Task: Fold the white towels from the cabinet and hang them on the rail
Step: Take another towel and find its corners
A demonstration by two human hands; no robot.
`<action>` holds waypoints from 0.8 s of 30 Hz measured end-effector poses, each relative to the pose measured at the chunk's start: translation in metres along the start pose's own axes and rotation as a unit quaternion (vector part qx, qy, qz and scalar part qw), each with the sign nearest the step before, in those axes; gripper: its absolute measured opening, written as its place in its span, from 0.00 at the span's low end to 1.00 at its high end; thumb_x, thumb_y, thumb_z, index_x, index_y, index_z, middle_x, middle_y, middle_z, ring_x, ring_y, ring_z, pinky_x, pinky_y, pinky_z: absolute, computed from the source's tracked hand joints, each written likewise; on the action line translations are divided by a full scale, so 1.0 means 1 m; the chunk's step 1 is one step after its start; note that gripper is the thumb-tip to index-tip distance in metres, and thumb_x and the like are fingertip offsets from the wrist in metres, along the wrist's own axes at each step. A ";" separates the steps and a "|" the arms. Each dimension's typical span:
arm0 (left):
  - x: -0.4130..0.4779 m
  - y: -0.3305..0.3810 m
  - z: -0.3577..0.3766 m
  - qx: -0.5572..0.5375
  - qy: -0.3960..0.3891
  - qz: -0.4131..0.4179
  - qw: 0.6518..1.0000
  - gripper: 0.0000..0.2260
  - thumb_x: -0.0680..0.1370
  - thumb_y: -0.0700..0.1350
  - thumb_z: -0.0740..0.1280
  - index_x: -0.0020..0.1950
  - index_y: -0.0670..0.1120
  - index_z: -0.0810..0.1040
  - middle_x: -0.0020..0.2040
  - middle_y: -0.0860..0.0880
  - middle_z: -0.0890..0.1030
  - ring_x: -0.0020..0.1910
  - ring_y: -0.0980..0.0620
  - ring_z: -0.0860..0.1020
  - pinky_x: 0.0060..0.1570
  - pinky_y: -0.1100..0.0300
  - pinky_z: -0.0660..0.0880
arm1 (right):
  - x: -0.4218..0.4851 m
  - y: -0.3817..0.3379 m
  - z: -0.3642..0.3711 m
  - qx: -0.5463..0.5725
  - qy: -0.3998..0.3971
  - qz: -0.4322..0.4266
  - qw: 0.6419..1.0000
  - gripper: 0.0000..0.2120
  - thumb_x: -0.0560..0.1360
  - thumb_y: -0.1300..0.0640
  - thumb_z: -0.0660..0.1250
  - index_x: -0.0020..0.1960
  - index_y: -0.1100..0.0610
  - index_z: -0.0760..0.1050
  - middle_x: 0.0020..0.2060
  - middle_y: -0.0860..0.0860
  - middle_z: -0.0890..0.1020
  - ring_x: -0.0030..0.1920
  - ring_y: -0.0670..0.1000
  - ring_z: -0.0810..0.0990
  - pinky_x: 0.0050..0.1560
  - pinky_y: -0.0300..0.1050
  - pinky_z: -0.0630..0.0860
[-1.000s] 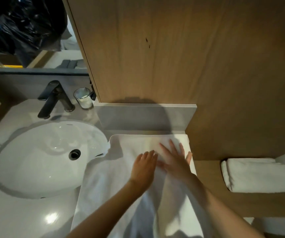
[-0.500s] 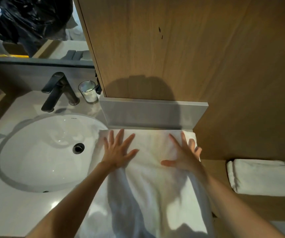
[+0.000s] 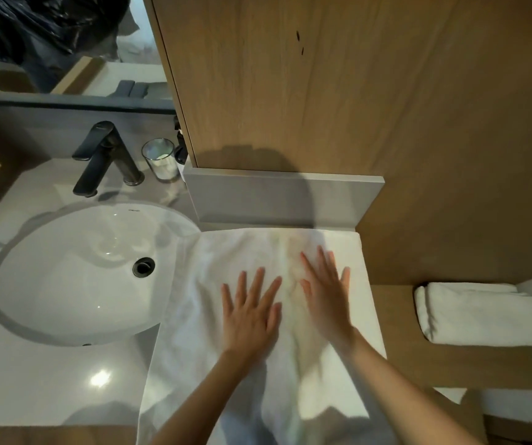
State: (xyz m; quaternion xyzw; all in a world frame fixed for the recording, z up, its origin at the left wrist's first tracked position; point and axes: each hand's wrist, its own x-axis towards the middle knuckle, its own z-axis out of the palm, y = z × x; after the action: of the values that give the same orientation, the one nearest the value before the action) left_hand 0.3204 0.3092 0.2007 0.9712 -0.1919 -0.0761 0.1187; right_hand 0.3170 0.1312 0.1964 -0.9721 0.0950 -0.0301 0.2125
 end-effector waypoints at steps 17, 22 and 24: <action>-0.022 -0.052 -0.015 -0.015 0.000 0.037 0.999 0.26 0.81 0.59 0.37 0.79 0.54 0.43 0.79 0.54 0.40 0.77 0.53 0.37 0.75 0.54 0.36 | -0.074 0.035 -0.031 -0.157 -0.050 0.057 0.985 0.28 0.79 0.45 0.37 0.79 0.44 0.48 0.79 0.48 0.46 0.78 0.54 0.41 0.77 0.60 0.45; -0.057 -0.037 -0.012 -0.012 0.077 0.042 0.996 0.24 0.83 0.50 0.47 0.78 0.44 0.58 0.77 0.44 0.58 0.76 0.43 0.57 0.74 0.51 0.48 | -0.099 -0.022 -0.025 -0.102 -0.090 -0.001 0.991 0.32 0.82 0.54 0.55 0.79 0.44 0.40 0.78 0.48 0.37 0.77 0.57 0.35 0.75 0.62 0.38; -0.077 -0.024 -0.004 -0.028 0.078 0.067 0.994 0.24 0.82 0.50 0.49 0.78 0.45 0.58 0.78 0.45 0.57 0.77 0.44 0.56 0.73 0.49 0.49 | -0.115 -0.036 -0.013 -0.096 -0.132 0.022 0.986 0.28 0.83 0.47 0.47 0.78 0.44 0.38 0.76 0.46 0.34 0.77 0.58 0.34 0.75 0.63 0.36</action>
State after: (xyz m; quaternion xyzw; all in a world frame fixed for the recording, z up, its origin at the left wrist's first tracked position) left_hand 0.2590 0.3619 0.2062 0.9556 -0.2441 0.0025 0.1652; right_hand 0.2095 0.1806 0.2208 -0.9811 0.0900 0.1121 0.1298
